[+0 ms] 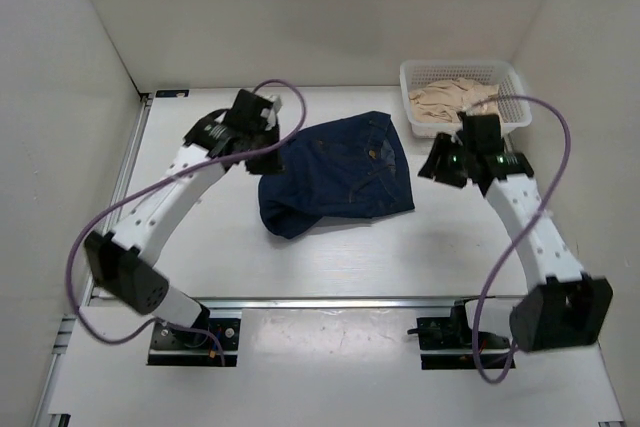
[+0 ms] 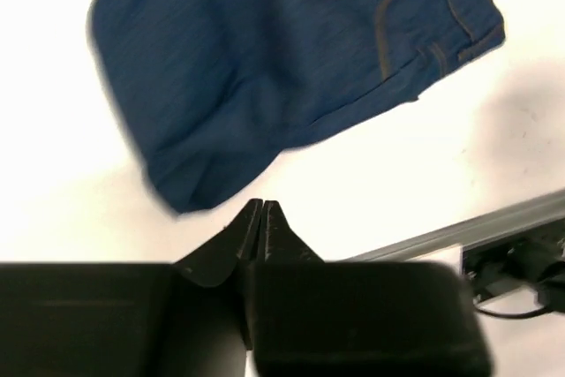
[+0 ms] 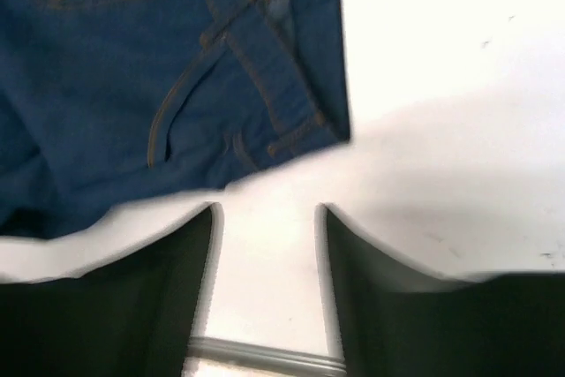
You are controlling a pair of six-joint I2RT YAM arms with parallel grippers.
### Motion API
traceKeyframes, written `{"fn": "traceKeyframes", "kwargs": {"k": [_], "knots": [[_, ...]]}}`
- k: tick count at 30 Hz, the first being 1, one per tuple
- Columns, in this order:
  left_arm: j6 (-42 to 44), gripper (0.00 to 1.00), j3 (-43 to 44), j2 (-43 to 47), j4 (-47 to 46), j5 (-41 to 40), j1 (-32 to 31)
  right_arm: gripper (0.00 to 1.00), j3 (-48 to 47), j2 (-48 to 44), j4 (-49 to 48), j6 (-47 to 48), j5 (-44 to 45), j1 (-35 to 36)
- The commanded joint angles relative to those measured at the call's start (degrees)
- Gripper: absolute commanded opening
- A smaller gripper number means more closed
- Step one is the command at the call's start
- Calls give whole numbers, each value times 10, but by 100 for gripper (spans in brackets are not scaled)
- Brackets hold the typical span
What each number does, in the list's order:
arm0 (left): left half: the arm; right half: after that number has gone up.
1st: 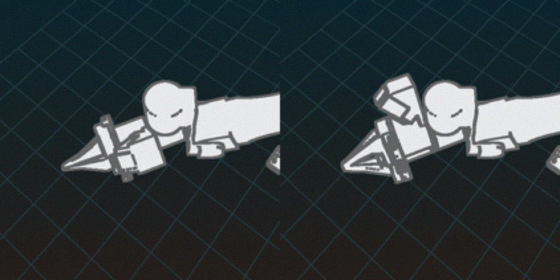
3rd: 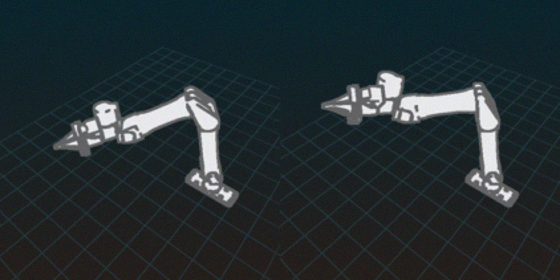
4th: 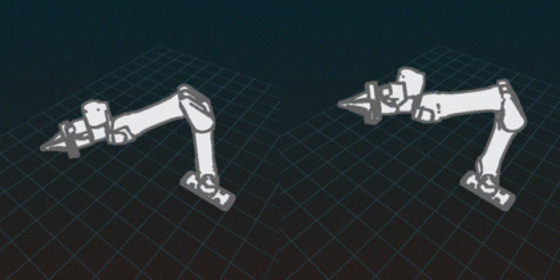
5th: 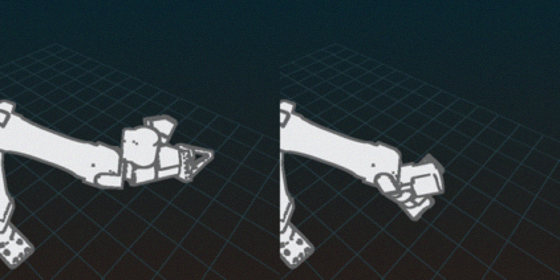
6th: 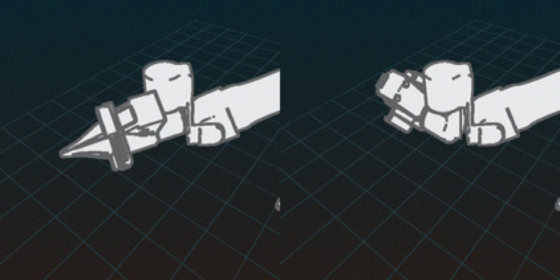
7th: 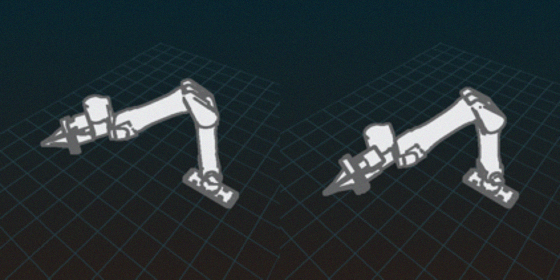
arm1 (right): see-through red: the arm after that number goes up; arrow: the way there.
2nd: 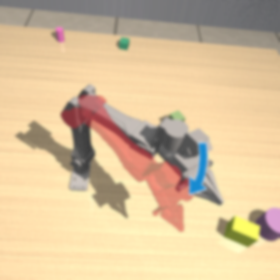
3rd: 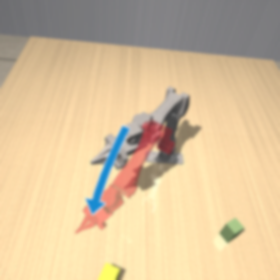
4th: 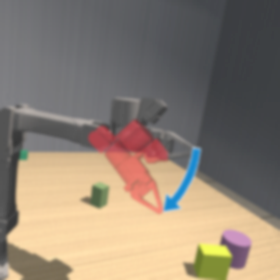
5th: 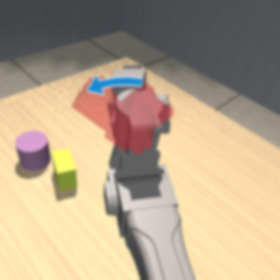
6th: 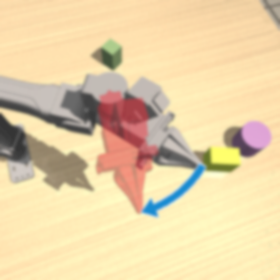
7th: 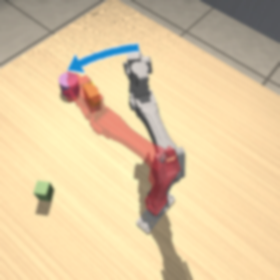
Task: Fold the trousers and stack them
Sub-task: Flatten the trousers out
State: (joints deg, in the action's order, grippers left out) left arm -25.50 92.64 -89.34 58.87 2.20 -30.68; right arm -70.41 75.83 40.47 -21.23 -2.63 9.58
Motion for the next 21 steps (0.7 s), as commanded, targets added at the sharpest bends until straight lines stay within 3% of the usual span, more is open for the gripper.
{"fn": "traceKeyframes", "kwargs": {"k": [1,2,3,4,6,7,8,17,20,21], "knots": [[-18,11,-87,96,-9,-46,23,47,128,-68,-68,-55,-109,-16],[-43,11,-144,118,-17,-60,32,35,201,-81,-87,-72,-128,-27],[-55,11,-171,128,-23,-60,40,34,233,-99,-109,-90,-150,-34],[-68,21,-198,137,-28,-60,47,34,260,-99,-158,-123,-175,-41],[-88,51,-268,161,-57,-25,62,75,306,-88,-204,-149,-221,-48],[-99,93,-287,167,-65,-15,62,85,306,-76,-234,-156,-222,-48],[-106,100,-319,173,-72,1,62,98,306,-44,-245,-162,-228,-48],[-157,100,-388,154,-133,-24,14,100,203,169,-296,-157,-234,-48],[-157,94,-393,122,-154,-29,14,100,178,220,-307,-163,-229,-48],[-157,92,-393,105,-168,-29,8,95,170,230,-307,-168,-229,-48]]}}
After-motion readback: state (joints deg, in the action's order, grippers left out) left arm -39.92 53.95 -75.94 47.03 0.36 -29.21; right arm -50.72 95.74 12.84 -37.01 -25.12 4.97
